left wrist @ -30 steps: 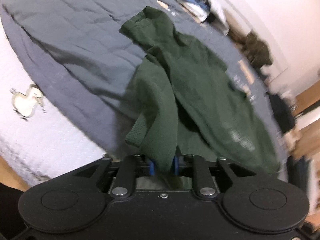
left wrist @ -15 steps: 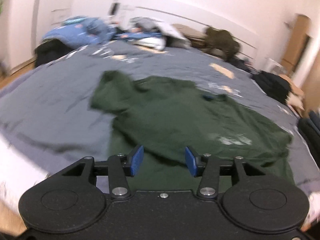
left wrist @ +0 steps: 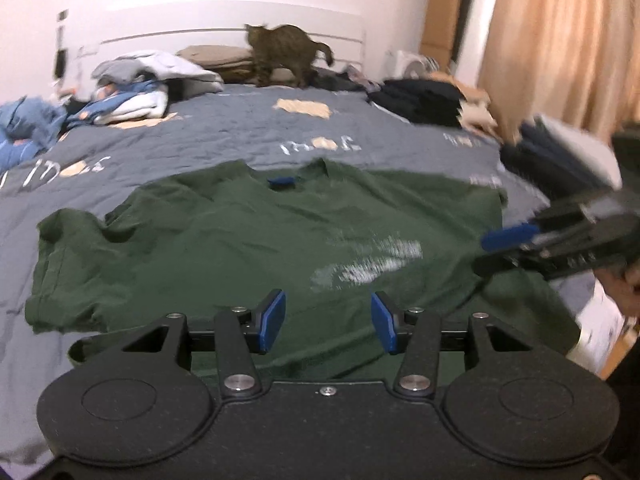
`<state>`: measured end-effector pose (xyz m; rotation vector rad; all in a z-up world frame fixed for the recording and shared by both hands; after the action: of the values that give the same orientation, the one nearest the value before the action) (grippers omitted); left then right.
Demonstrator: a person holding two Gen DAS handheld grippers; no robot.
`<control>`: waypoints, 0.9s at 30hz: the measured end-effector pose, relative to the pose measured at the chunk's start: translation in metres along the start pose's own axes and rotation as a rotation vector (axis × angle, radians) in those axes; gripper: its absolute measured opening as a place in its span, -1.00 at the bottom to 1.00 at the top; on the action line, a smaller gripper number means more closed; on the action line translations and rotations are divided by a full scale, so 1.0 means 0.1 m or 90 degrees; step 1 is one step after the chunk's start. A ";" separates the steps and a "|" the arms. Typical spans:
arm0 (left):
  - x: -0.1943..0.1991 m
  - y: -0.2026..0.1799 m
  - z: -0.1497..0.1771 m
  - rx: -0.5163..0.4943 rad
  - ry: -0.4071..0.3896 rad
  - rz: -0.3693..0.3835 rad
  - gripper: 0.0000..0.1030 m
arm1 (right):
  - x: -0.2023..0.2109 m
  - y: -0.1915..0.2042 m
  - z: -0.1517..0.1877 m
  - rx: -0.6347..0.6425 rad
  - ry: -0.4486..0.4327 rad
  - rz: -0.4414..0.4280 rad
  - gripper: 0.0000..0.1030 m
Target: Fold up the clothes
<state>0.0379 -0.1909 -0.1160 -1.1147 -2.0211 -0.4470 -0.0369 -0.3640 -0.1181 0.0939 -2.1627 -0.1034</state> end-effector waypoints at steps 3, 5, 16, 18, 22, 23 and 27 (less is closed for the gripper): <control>-0.11 -0.12 0.11 -0.058 0.026 -0.022 -0.06 | 0.01 0.05 0.11 0.022 0.003 0.012 -0.15; -0.19 -0.14 0.16 -0.079 0.042 -0.035 -0.06 | 0.00 0.09 0.18 0.040 0.009 0.025 -0.15; -0.47 -0.20 0.33 -0.191 0.100 -0.114 0.17 | -0.06 0.05 0.32 0.093 0.029 0.077 -0.15; -0.53 -0.20 0.34 -0.210 0.108 -0.117 0.03 | -0.08 0.04 0.33 0.099 0.033 0.085 -0.15; -0.52 -0.02 0.22 -0.157 0.099 -0.108 -0.57 | -0.09 0.03 0.33 0.101 0.031 0.092 -0.15; -0.50 0.03 0.17 -0.139 0.087 -0.109 -0.61 | -0.09 0.02 0.33 0.100 0.029 0.095 -0.15; -0.45 0.23 -0.04 -0.074 0.041 -0.138 -0.61 | -0.15 -0.04 0.31 0.079 0.023 0.108 -0.15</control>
<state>0.0730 -0.2061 -0.1489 -0.9401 -2.0899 -0.7098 -0.0539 -0.3649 -0.1480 -0.0163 -2.1311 0.1282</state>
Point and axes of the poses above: each gripper's, at about its wrist camera, not at the fingertips, and x roughly against the way its jaws point, y to its left, z to its underside, the point moved 9 cm from there along -x, roughly the way its jaws point, and after that the axes turned 14 degrees about y, right-handed, at the moved point
